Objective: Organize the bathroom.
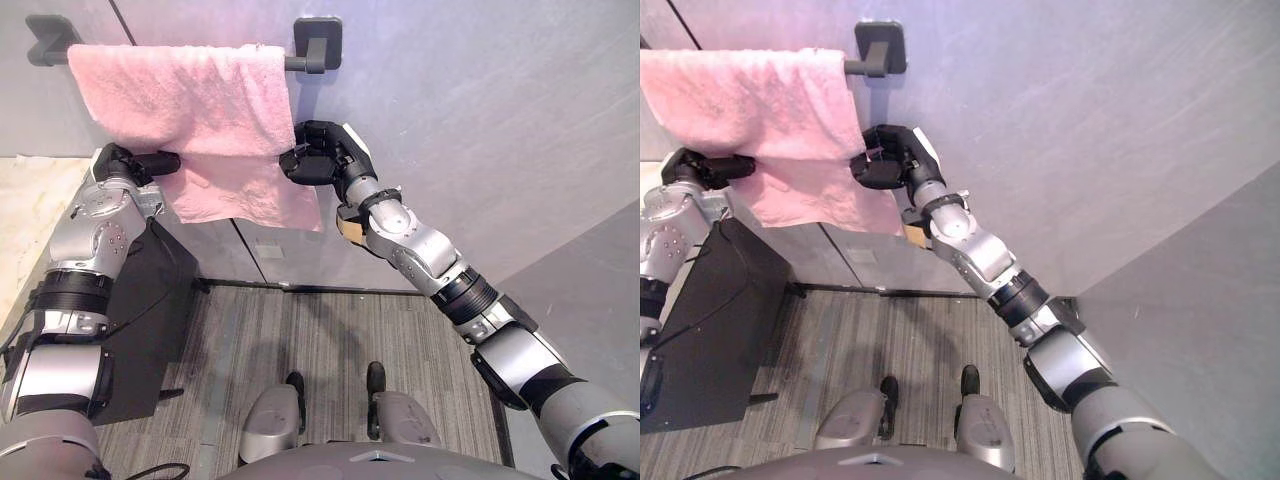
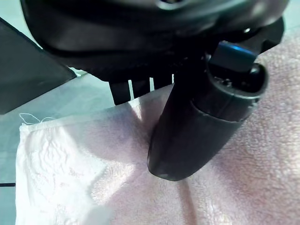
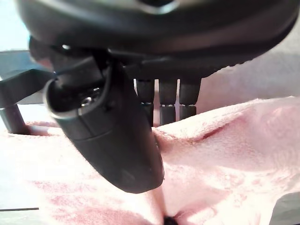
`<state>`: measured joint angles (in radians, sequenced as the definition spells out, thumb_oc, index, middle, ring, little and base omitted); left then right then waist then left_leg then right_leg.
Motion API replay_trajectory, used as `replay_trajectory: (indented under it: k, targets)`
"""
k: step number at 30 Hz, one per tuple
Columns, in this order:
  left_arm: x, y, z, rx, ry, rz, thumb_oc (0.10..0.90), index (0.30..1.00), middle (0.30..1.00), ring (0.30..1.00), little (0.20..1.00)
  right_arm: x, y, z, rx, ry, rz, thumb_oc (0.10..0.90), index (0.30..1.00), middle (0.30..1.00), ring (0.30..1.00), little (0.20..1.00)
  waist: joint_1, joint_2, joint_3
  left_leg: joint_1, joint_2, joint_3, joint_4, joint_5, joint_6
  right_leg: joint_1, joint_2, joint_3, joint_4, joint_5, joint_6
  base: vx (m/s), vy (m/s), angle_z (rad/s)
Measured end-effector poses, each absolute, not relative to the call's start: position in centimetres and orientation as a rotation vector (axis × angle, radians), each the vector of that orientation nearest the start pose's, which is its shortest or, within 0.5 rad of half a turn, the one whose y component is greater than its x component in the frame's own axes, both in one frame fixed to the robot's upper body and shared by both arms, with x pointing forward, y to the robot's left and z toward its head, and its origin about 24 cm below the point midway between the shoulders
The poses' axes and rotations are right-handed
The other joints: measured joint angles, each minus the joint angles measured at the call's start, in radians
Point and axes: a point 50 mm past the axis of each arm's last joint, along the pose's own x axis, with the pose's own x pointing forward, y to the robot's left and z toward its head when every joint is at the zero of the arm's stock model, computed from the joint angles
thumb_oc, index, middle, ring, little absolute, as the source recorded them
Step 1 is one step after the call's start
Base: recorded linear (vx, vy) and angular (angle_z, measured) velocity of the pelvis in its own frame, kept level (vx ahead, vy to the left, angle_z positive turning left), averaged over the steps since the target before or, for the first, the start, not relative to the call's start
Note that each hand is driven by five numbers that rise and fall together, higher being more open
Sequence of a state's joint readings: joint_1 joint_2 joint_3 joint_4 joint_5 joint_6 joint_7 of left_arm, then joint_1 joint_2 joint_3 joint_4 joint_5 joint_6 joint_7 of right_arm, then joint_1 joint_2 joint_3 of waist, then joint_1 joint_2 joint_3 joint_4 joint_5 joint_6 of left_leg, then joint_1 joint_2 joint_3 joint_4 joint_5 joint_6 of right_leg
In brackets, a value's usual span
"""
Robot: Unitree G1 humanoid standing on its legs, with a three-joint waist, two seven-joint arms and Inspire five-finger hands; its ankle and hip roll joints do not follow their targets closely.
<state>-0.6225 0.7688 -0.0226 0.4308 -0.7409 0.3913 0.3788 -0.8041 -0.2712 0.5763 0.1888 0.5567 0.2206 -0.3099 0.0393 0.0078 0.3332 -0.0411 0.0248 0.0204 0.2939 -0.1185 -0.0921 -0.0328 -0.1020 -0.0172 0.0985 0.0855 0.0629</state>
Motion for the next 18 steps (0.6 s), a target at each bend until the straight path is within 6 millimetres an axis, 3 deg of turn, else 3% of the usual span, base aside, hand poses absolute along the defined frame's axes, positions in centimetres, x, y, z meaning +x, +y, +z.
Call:
replay_trajectory:
  k: [1,5,9,12,18]
  targets:
    - [33.9,31.3,16.2,-0.026,0.136,0.485,0.800,0.900,0.900,0.900,0.900,33.9,-3.3,16.9,-0.067,-0.131,0.400,0.800,0.900,0.900,0.900,0.900,-0.002,0.000,0.000,0.000,0.000,0.000,0.000,0.000,0.000,0.000,0.000,0.000,0.000,0.000,0.001,0.00,0.000,0.00]
    - [33.0,32.6,15.2,-0.062,0.157,0.544,0.800,0.900,0.900,0.900,0.900,34.1,-3.5,16.5,-0.090,-0.107,0.406,0.800,0.900,0.900,0.900,0.900,-0.014,0.000,0.000,0.000,0.000,0.000,0.000,0.000,0.000,0.000,0.000,0.000,0.000,0.000,0.001,0.00,0.000,0.00]
    - [32.1,34.3,14.4,-0.094,0.173,0.637,0.800,0.900,0.900,0.900,0.900,34.8,-5.4,15.1,-0.179,-0.052,0.344,0.800,0.900,0.900,0.900,0.900,-0.011,0.000,0.000,-0.001,0.001,-0.001,-0.002,0.001,-0.001,0.000,0.001,-0.002,-0.003,0.001,0.001,0.00,0.000,0.00]
    - [31.8,34.8,14.4,-0.101,0.165,0.668,0.800,0.900,0.900,0.900,0.900,34.7,-6.6,13.8,-0.196,-0.009,0.323,0.800,0.900,0.900,0.900,0.900,-0.003,0.000,0.000,-0.002,0.001,-0.001,-0.003,0.001,-0.002,0.002,0.001,-0.001,-0.010,0.001,0.000,0.00,0.000,0.00]
    - [31.8,34.8,14.5,-0.091,0.162,0.668,0.800,0.900,0.900,0.900,0.900,34.7,-6.5,13.6,-0.199,0.001,0.333,0.800,0.900,0.900,0.900,0.900,-0.005,0.000,0.000,-0.002,0.001,0.001,-0.003,0.001,-0.001,0.002,0.001,-0.001,-0.013,0.002,0.001,0.00,0.000,0.00]
